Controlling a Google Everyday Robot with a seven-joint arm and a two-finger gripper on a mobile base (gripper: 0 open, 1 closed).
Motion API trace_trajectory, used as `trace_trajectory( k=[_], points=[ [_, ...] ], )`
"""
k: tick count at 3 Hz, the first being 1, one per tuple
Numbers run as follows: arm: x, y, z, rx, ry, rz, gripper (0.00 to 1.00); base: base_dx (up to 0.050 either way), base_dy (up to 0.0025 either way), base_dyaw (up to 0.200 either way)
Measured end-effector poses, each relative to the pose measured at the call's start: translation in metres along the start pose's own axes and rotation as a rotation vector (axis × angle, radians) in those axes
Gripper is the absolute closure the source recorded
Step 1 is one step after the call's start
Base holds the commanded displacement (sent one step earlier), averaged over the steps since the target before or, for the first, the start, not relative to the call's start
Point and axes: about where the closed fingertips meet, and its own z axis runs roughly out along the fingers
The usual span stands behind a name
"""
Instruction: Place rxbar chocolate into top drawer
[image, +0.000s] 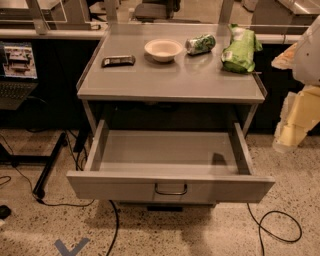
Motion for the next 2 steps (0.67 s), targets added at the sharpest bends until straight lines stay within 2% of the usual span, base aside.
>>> trace_trajectory(
  k=[2],
  points=[
    [0.0, 0.0, 0.0, 0.0, 0.0, 0.0, 0.0, 0.05, 0.00001, 0.0]
  ],
)
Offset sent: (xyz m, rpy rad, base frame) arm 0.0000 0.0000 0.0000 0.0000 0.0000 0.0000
